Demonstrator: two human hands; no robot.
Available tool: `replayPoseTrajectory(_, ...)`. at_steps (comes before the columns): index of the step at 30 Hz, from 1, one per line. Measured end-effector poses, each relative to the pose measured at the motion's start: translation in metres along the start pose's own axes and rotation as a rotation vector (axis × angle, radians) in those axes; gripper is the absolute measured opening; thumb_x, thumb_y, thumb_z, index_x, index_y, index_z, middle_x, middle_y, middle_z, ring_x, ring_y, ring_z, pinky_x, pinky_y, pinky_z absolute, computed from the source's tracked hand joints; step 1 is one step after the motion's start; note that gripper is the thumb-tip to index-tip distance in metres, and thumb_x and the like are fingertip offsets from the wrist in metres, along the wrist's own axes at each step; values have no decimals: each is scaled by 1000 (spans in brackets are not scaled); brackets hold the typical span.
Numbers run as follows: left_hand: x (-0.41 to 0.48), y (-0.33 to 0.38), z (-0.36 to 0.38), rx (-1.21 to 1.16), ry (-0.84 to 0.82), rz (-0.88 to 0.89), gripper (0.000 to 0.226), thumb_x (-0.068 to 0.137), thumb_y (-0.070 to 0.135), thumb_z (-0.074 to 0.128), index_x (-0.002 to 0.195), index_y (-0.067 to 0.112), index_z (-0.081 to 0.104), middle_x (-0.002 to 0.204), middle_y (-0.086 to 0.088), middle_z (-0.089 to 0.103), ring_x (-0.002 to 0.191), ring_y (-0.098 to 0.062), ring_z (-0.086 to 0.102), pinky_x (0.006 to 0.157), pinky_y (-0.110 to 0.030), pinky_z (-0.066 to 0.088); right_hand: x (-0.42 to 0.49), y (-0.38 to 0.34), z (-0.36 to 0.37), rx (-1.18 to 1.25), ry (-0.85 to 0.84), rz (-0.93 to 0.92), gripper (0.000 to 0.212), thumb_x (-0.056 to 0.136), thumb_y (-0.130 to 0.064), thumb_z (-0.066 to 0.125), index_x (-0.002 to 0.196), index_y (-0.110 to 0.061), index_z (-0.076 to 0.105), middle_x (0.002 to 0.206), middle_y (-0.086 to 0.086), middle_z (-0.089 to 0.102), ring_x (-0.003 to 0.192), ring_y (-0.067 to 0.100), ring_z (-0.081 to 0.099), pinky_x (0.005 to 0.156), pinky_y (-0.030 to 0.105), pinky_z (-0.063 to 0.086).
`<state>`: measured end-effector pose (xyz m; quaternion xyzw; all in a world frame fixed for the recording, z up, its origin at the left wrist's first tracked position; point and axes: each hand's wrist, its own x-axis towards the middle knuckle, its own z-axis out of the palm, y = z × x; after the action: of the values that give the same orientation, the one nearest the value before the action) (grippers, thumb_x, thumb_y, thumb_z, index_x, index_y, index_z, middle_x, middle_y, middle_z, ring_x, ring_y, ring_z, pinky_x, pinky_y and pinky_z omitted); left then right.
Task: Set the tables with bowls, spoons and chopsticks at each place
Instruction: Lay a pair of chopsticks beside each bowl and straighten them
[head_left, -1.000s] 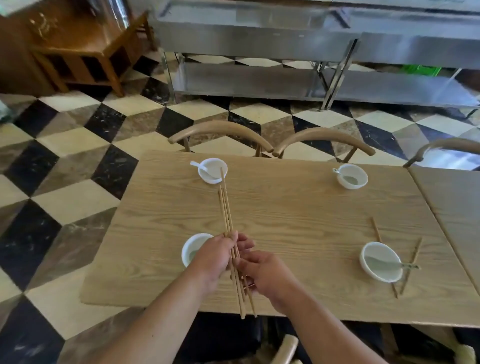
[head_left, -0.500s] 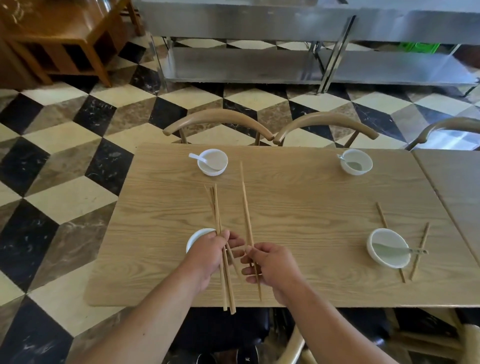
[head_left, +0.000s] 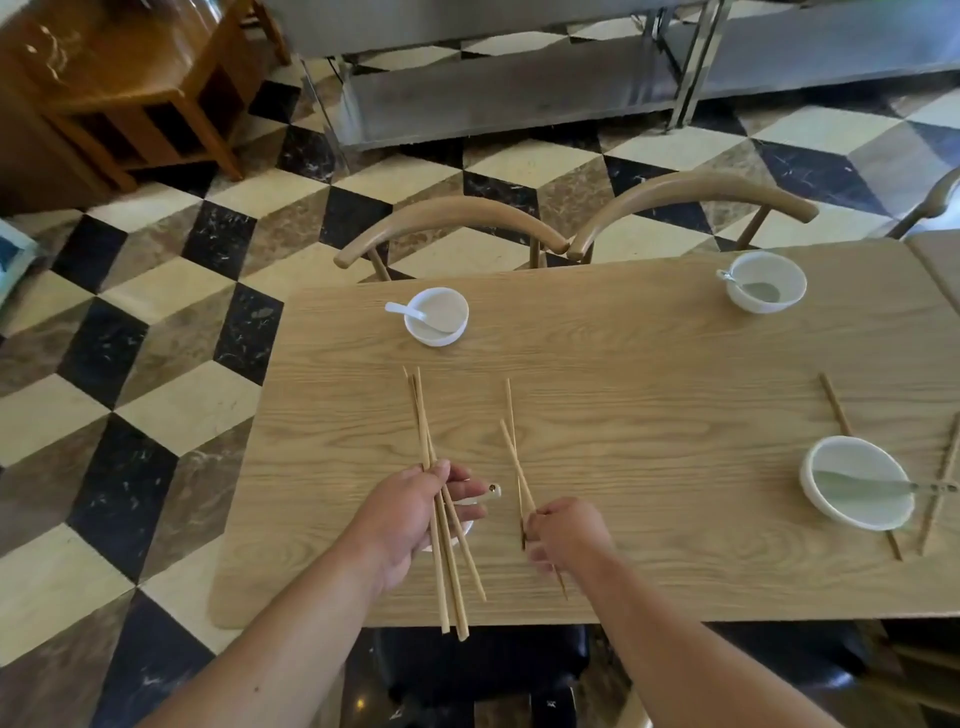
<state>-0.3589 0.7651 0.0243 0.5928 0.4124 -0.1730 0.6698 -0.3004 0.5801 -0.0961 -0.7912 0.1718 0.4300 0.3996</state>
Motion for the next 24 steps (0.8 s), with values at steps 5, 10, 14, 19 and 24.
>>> replayPoseTrajectory(5, 4, 3, -27, -4, -45, 10, 34, 115, 28, 43, 123, 5, 67, 111, -11, 83, 98, -31, 80, 88, -46, 57, -4, -13, -1, -51, 187, -52, 20, 101, -22, 62, 92, -15, 78, 84, 7, 79, 80, 29, 79, 78, 48, 68)
replayPoseTrajectory(10, 5, 4, -84, -48, -88, 30, 34, 115, 28, 42, 121, 5, 68, 110, -10, 83, 102, -30, 80, 87, -43, 56, -32, -51, 21, -196, 391, -111, 38, 106, -35, 57, 137, -16, 69, 123, 10, 76, 113, 32, 69, 83, 31, 45)
replayPoseTrajectory(14, -3, 6, -162, -117, -151, 64, 37, 115, 27, 44, 126, 1, 68, 109, -11, 83, 110, -32, 78, 103, -45, 53, -86, -99, 90, -171, 539, -254, 21, 101, -24, 57, 103, -14, 76, 89, 6, 75, 80, 28, 63, 69, 38, 51)
replayPoseTrajectory(19, -16, 14, -304, -104, -193, 125, 39, 115, 27, 42, 130, 3, 68, 108, -7, 84, 113, -19, 77, 104, -43, 49, -157, -171, 223, -261, 671, -456, 19, 100, -27, 59, 107, -25, 76, 108, -7, 75, 98, 24, 69, 84, 39, 57)
replayPoseTrajectory(24, -19, 18, -423, -129, -188, 136, 38, 115, 26, 42, 128, 1, 68, 108, -12, 83, 110, -25, 78, 101, -43, 52, -151, -188, 280, -550, 605, -316, 51, 103, -31, 57, 153, -26, 54, 157, 3, 54, 141, 33, 50, 112, 45, 46)
